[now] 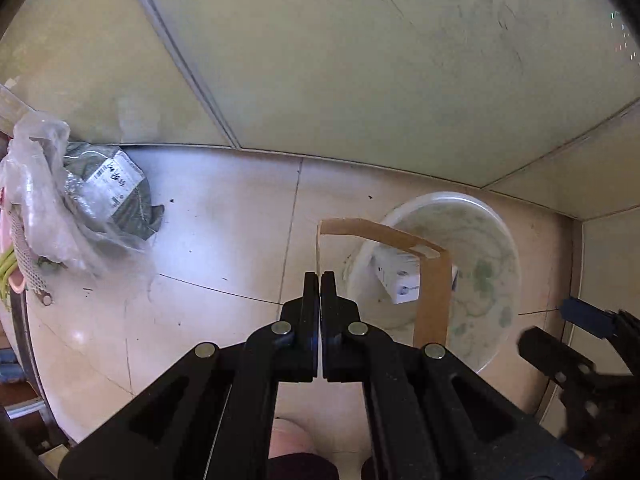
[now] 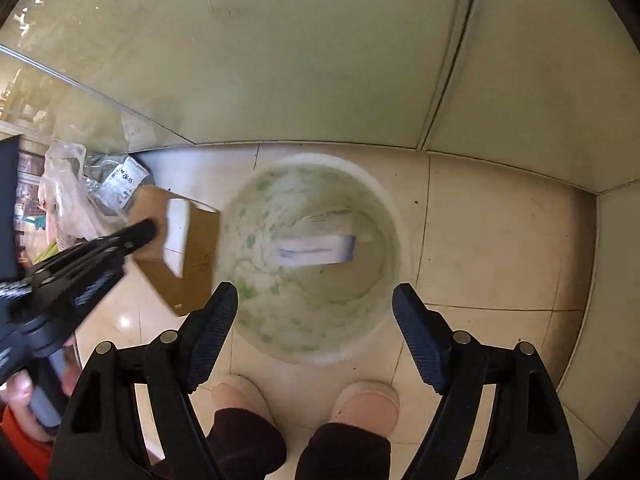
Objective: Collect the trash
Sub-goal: 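Open the right tool over the bin while the left tool releases the cardboard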
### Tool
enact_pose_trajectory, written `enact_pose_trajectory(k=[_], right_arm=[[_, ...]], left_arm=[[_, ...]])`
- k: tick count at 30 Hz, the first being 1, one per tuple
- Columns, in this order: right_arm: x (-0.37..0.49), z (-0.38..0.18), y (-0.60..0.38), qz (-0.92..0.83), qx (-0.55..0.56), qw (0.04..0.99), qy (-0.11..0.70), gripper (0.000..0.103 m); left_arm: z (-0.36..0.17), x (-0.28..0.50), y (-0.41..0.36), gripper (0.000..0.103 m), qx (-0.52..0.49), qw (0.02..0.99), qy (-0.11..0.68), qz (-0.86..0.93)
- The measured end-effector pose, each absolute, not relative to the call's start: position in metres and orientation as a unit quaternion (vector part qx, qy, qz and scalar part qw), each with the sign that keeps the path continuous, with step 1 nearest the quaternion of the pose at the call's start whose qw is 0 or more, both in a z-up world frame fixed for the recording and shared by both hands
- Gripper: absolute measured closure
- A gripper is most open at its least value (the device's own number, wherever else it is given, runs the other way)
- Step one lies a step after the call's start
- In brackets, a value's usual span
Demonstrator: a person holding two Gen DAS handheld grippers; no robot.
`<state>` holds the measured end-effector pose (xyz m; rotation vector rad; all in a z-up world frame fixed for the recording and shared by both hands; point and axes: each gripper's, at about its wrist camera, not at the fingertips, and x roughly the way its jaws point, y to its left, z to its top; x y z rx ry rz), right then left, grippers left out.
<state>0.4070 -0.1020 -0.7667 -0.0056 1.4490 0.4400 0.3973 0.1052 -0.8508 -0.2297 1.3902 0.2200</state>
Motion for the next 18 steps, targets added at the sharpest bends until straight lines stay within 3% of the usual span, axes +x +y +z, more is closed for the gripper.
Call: enact_pose_trajectory(k=[7,10,13,18], right_arm=[[0.400,-0.732,-0.118,0.189,0.026,0.744,0.640,0.026],[0.401,-0.716,-0.125,0.183,0.029,0.752,0.632,0.026],[0.404,-0.699,-0.123,0.179,0.025,0.759,0.625,0.026],[0.407,-0.656,-0.118,0.177,0.018,0.771,0.611,0.026]], left_arm=[[-0.874,0.404,0.084,0.101,-0.117,0.744,0.656,0.057],[-0.876,0.405,0.075,0.087,-0.122,0.733,0.668,0.032],[-0.862,0.403,0.070,0.077,-0.111,0.735,0.668,0.021],[-0.817,0.396,0.070,0.077,-0.104,0.740,0.664,0.031]])
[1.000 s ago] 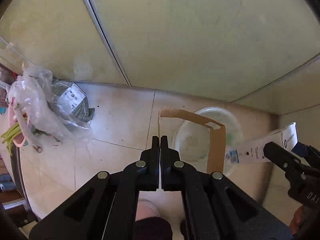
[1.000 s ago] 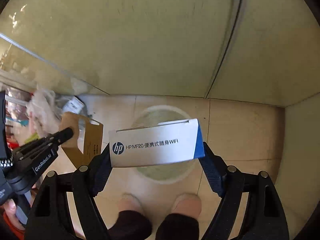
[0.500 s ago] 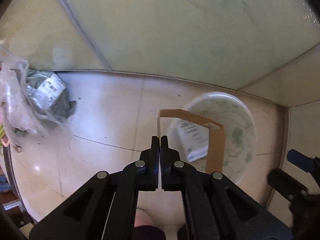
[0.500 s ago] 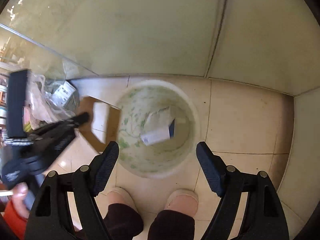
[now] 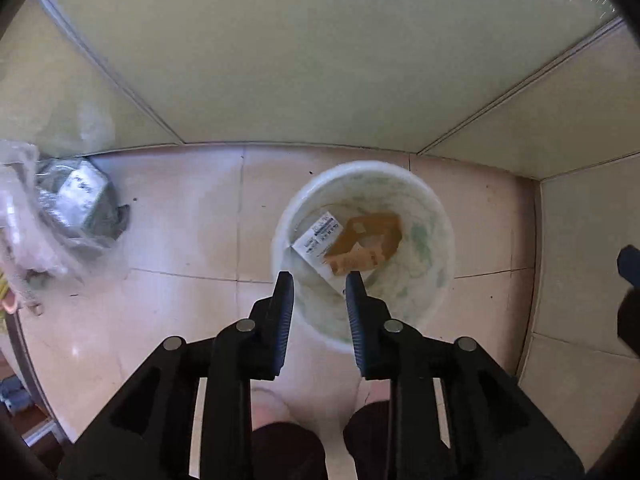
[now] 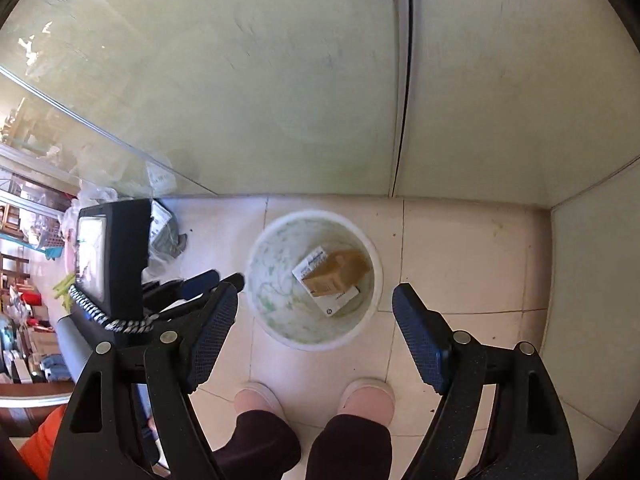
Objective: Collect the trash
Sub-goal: 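Open the right tool over the bin while the left tool releases the cardboard, then raise both tools back to the counter and approach the two bottles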
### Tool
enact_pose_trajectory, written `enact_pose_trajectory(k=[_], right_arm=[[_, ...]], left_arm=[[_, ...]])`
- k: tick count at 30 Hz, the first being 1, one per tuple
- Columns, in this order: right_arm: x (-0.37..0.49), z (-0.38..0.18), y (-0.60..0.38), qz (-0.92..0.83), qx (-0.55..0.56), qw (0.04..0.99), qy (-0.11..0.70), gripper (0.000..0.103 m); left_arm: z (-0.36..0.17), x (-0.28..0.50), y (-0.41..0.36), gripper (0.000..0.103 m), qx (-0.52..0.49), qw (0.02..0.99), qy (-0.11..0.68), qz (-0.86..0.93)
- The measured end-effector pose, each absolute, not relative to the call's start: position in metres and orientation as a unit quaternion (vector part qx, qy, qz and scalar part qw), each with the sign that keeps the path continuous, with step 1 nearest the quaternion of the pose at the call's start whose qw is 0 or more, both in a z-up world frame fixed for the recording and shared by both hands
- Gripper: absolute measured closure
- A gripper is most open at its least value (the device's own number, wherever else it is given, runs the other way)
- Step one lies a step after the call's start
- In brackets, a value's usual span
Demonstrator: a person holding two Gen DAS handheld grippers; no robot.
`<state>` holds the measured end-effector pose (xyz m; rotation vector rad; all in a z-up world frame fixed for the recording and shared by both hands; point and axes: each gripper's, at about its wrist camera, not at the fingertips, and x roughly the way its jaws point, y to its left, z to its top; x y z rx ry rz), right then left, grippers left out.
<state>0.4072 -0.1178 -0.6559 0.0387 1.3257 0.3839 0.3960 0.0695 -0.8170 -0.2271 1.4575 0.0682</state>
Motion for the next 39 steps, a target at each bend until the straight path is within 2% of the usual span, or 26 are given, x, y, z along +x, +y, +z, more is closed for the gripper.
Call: enact_pose_trajectory(k=[4,11,15,22,24,28,32,39], right_arm=[[0.409,-0.597,-0.117,0.180,0.016,0.779,0.600,0.026],[0.412,-0.459,-0.116,0.178,0.025,0.803,0.568,0.026],[0.406,-0.371,-0.122,0.173,0.040,0.821,0.542,0.026],[0.383,-0.248,-0.131,0.154,0.081,0.860,0.480,0.026],[0.376,-0.217,-0.133,0.153,0.092,0.869,0.461,0.026],[0.367,-0.177,-0.127,0.145,0.096,0.891,0.419,0.026],[0.356,-0.147,-0.113,0.130,0.089,0.907,0.390,0.026],[0.353,-0.108,-0.125,0.101,0.065,0.933,0.340,0.026]], left_arm=[[-0.751,0.391,0.083,0.077,-0.102,0.754,0.648,0.045],[-0.588,0.386,0.099,0.076,-0.085,0.792,0.603,0.052],[-0.489,0.382,0.107,0.067,-0.073,0.817,0.569,0.059],[-0.338,0.378,0.104,0.065,-0.068,0.851,0.518,0.051],[-0.299,0.375,0.103,0.061,-0.063,0.862,0.501,0.045],[-0.235,0.371,0.107,0.054,-0.054,0.886,0.459,0.036],[-0.183,0.374,0.116,0.051,-0.062,0.899,0.433,0.026],[-0.142,0.391,0.125,0.049,-0.056,0.909,0.413,0.011]])
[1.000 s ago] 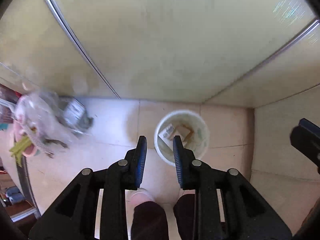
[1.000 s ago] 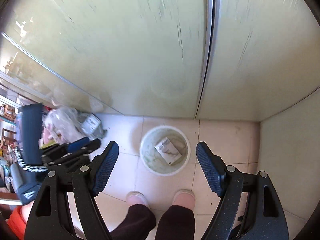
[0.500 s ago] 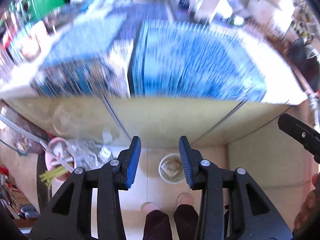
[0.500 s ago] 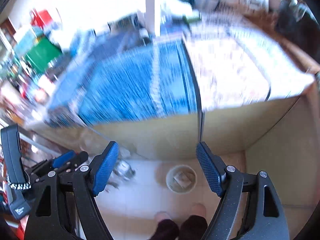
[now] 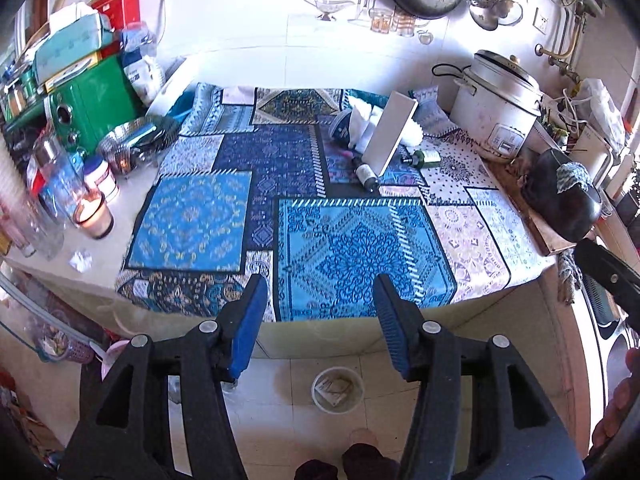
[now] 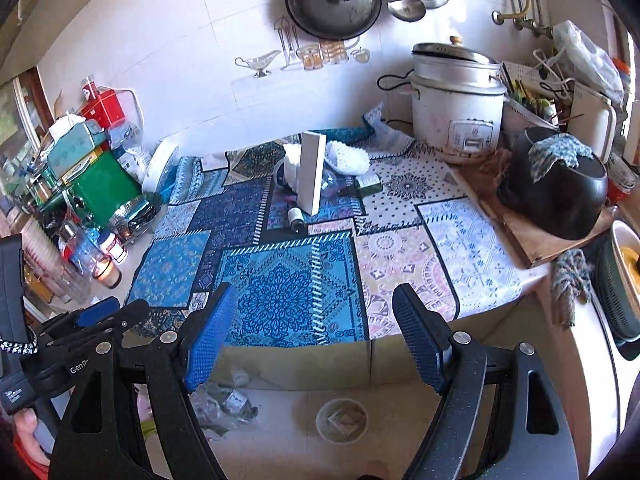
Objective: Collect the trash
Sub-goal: 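Raise both tools back to the counter and approach the two bottles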
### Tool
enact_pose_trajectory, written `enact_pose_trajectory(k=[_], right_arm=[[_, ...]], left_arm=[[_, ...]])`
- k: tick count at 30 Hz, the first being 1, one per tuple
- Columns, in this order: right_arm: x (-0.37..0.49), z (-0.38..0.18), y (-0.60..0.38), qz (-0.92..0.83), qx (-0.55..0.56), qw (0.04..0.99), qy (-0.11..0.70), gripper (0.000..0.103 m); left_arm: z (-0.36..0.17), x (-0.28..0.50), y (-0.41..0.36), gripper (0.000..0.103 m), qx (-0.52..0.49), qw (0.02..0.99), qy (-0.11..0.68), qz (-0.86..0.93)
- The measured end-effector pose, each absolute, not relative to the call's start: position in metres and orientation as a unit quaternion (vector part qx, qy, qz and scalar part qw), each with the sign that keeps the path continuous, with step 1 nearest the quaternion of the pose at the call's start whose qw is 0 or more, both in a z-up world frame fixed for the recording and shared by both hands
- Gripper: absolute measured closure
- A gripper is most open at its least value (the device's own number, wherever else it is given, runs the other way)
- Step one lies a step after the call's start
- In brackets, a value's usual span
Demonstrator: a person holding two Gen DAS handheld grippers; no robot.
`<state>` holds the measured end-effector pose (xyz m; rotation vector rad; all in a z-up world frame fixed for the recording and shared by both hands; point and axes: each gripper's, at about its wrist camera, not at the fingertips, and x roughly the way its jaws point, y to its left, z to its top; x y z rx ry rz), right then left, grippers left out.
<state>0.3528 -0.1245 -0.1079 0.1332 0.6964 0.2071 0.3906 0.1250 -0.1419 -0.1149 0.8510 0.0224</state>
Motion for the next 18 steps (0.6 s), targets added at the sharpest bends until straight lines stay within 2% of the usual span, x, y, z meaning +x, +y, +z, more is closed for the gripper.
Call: enact_pose_trajectory(k=[8,18], right_arm=[[0.400,-0.106,-0.147,0.085,0.065,0.938,0.331,0.024],[0.529,-0.111,-0.188,0.148,0.050,0.915,0.372,0.024]], left_arm=[[-0.137,0.441,0.108,0.046,-0.037,0.911,0.410,0.006],[-0.152,0.558,0.065,0.046,-0.071,0.896,0.437,0.045]])
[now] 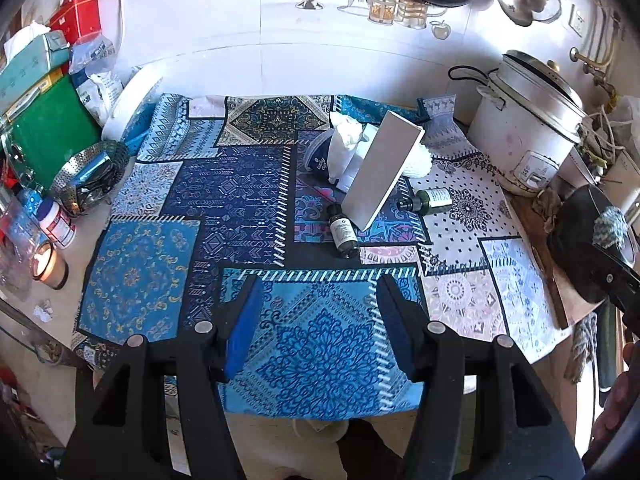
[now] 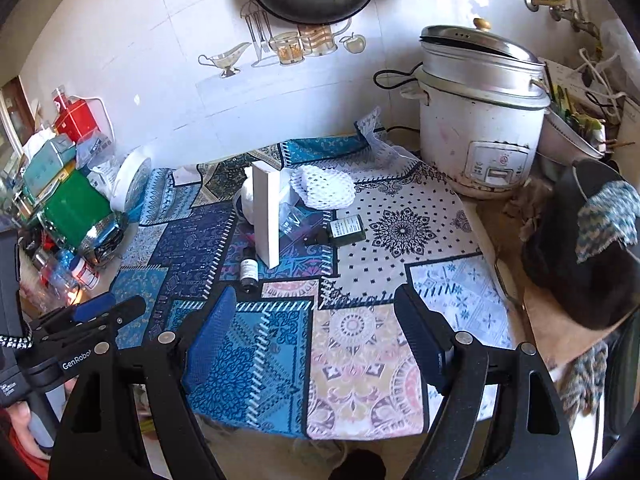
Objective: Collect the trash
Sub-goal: 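Raise both tools back to the counter and approach the two bottles, then grasp the dark glass bottle with the left tool while the right tool grasps the green bottle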
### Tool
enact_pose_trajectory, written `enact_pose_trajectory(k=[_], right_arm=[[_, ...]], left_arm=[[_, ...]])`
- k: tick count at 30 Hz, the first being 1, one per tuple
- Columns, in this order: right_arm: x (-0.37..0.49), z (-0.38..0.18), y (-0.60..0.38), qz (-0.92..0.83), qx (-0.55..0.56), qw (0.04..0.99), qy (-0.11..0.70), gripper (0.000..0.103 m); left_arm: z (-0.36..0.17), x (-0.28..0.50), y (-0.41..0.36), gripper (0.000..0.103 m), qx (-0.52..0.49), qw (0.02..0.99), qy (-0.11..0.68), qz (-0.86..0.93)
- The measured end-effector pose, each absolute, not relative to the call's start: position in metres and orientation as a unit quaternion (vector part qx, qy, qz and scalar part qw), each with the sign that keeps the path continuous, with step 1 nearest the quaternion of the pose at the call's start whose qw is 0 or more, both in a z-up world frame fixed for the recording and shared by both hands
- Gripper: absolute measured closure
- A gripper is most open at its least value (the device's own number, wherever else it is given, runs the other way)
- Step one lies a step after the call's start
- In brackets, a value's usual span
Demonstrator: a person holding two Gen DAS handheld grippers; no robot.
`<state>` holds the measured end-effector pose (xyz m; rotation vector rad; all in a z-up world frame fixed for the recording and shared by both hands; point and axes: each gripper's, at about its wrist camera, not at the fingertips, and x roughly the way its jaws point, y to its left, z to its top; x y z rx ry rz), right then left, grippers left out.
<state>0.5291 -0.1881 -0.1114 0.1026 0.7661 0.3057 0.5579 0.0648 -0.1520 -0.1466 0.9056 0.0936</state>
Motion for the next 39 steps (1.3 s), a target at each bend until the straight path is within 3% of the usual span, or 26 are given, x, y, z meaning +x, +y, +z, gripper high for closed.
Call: enact_pose_trajectory(k=[10,21,29,33,39], right_arm=[[0.639,-0.158,-0.190,0.208,-0.049,0.874,0.436,0.024],[0.725,-0.209,-0.156,0.279,-0.107,0.825,0.479,0.024],[0.752,-0.227,-0.130,0.323,-0.114,0.793,0.503,0.024],[0.747,-0.237,-0.130,0.331,-0.126,0.778,0.520,0.024],[0.725,-0.244,-0.139,0.337,-0.137,0.761,0.537,0.027]], left_arm=[[-0.208,0.655,0.050,0.046,-0.104,0.859,0.488,0.111],[-0.261,0.704,0.055,0.046,-0.133,0.829,0.529,0.118],[-0.281,0.723,0.050,0.062,-0.126,0.824,0.541,0.112],[-0.293,0.731,0.051,0.076,-0.139,0.814,0.555,0.098],[-0.296,0.722,0.061,0.076,-0.149,0.812,0.555,0.101]])
